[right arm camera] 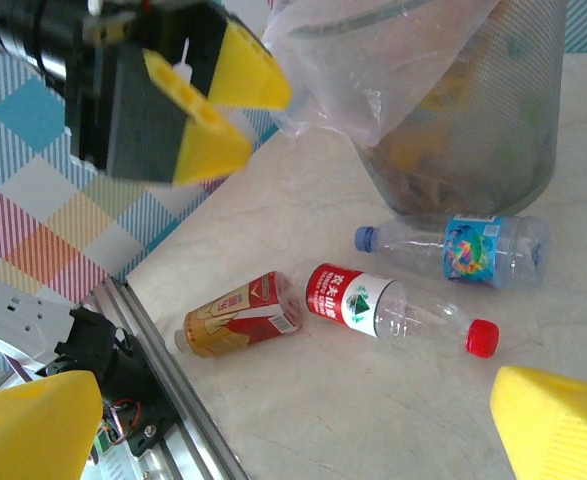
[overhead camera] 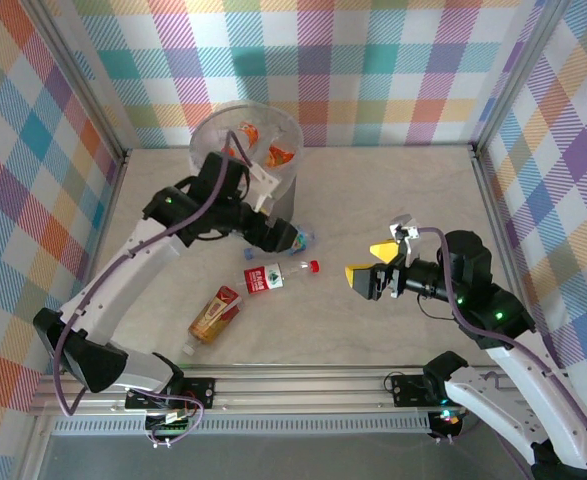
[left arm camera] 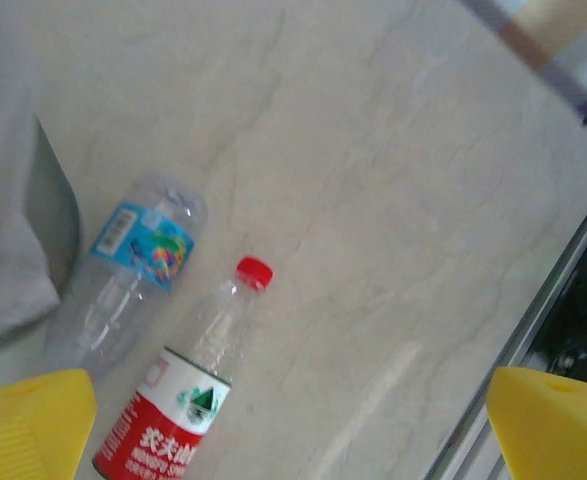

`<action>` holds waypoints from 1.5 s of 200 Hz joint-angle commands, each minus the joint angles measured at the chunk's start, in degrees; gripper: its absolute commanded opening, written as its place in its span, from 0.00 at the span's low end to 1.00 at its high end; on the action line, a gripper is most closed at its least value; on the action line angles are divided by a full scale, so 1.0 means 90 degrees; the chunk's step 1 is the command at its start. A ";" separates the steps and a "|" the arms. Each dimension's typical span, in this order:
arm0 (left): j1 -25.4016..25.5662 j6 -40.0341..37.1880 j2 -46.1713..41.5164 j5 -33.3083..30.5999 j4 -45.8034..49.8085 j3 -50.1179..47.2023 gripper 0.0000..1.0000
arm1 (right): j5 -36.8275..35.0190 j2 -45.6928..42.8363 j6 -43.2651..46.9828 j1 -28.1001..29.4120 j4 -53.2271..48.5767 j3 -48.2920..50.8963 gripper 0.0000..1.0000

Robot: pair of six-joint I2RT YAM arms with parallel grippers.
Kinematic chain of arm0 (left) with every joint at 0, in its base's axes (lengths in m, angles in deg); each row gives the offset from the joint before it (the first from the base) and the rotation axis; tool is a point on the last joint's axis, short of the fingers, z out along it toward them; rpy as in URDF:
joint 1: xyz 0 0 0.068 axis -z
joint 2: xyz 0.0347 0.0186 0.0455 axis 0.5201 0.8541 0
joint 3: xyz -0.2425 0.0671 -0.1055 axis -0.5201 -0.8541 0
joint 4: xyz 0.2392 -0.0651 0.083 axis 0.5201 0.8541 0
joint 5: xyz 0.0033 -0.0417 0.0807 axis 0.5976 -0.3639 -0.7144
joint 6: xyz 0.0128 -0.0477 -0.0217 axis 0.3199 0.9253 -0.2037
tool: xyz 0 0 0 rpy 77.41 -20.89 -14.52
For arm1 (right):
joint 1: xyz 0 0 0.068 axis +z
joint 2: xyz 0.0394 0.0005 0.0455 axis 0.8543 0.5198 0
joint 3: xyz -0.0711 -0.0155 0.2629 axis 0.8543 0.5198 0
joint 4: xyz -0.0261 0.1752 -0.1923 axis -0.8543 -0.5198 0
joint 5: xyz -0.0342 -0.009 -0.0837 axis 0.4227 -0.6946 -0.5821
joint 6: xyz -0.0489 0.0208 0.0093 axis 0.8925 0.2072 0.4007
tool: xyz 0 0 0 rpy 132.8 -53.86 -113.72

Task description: Put the plastic bottles in the bin

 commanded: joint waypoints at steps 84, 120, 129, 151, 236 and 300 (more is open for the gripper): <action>0.0954 -0.0135 0.1079 -0.2238 0.0447 -0.0956 0.92 | 0.0203 -0.0019 -0.0186 0.0027 0.0285 0.0115 1.00; 0.0988 -0.0091 0.1537 -0.2581 0.0501 -0.1143 0.91 | 0.0169 -0.0035 -0.0191 0.0027 0.0231 0.0125 1.00; 0.0996 -0.0093 0.1633 -0.2703 0.0515 -0.1180 0.91 | 0.0159 -0.0034 -0.0181 0.0027 0.0233 0.0125 1.00; 0.0999 -0.0132 0.1828 -0.2832 0.0527 -0.1230 0.91 | 0.0169 -0.0020 -0.0169 0.0027 0.0239 0.0133 1.00; 0.1034 -0.0337 0.2678 -0.3329 0.0634 -0.1230 0.88 | 0.0144 -0.0032 -0.0130 0.0027 0.0173 0.0126 1.00; 0.1036 -0.0376 0.3175 -0.3470 0.0571 -0.1124 0.81 | 0.0103 -0.0047 -0.0079 0.0027 0.0090 0.0105 1.00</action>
